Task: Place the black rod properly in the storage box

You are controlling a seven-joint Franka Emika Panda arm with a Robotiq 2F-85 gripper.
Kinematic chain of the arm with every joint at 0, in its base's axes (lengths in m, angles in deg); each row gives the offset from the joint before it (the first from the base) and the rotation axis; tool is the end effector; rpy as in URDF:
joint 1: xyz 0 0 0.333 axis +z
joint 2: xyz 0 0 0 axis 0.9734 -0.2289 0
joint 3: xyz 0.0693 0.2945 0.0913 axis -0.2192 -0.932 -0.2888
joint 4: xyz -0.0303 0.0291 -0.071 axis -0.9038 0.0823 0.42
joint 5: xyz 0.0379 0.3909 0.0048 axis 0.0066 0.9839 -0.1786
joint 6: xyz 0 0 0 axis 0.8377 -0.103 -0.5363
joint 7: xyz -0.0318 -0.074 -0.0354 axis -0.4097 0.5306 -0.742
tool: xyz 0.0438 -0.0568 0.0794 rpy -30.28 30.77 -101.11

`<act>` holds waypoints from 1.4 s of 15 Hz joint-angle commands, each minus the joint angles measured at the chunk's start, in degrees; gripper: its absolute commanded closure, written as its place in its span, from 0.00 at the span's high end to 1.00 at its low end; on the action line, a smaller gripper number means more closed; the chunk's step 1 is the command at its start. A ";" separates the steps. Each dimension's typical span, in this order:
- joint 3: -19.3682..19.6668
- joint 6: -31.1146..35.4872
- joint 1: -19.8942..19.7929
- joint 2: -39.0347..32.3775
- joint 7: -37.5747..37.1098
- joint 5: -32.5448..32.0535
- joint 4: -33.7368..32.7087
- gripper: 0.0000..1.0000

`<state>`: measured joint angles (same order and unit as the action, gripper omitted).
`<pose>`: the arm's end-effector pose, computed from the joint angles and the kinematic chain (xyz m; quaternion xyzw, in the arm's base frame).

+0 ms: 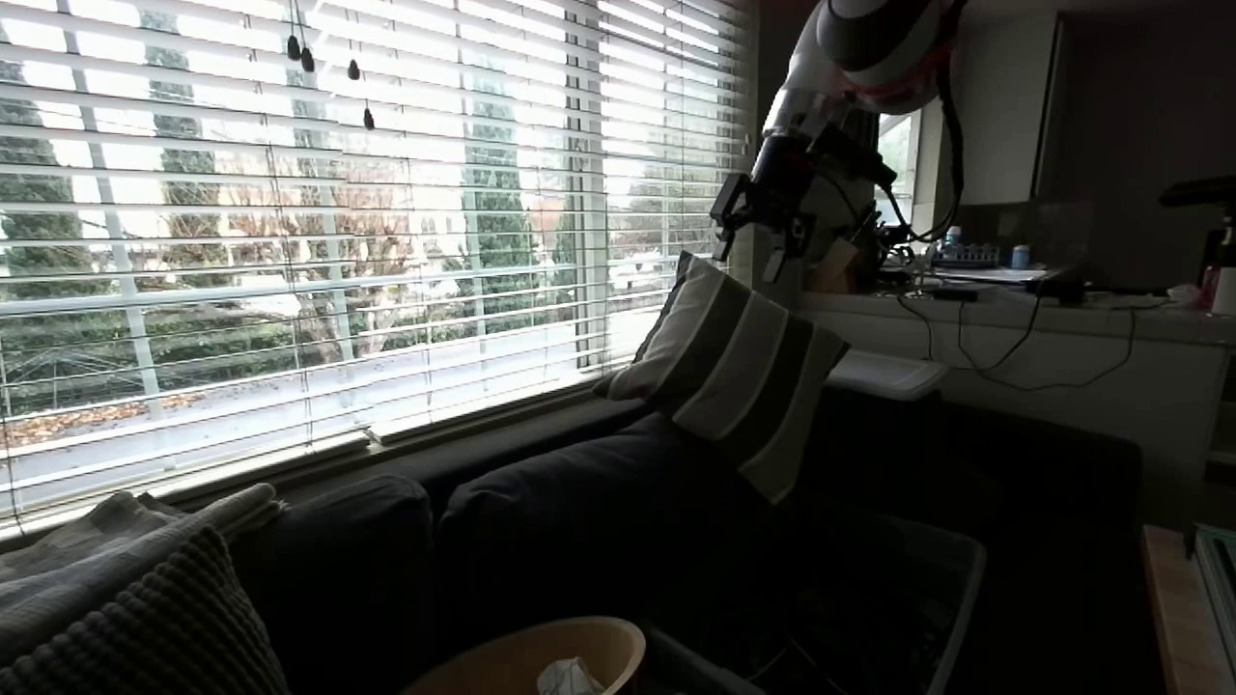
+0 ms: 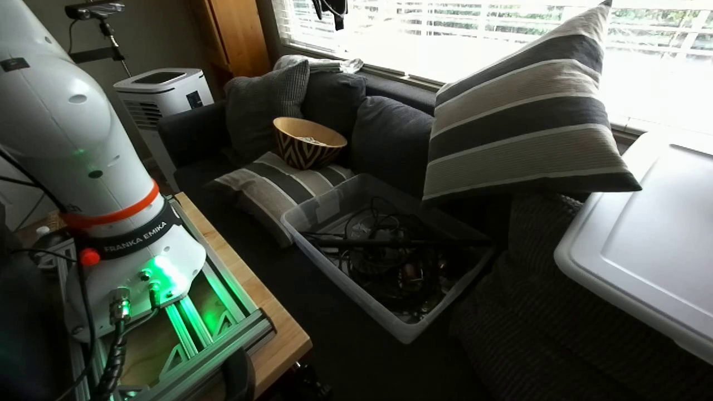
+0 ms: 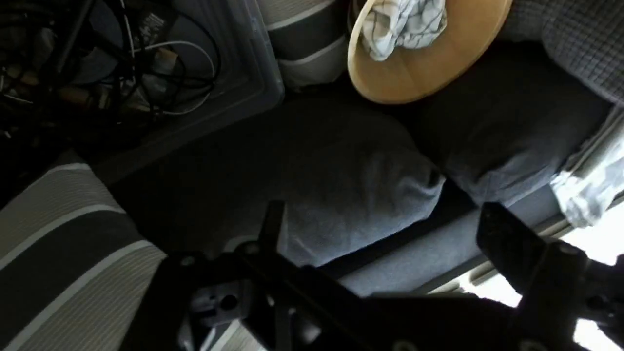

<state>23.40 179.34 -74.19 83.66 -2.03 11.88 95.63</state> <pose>0.5168 0.0564 0.4911 -0.9663 0.1739 -0.1021 0.1599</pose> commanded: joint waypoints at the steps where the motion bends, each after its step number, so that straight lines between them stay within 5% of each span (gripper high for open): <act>1: 1.09 7.89 -2.58 -4.85 -5.46 -1.44 2.19 1.00; 11: 6.37 22.80 -4.57 -18.03 -23.90 -15.88 8.16 1.00; 21: 7.15 26.74 -5.23 -32.42 -23.21 -6.77 6.41 1.00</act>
<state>30.21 203.22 -79.25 56.01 -26.36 1.55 103.40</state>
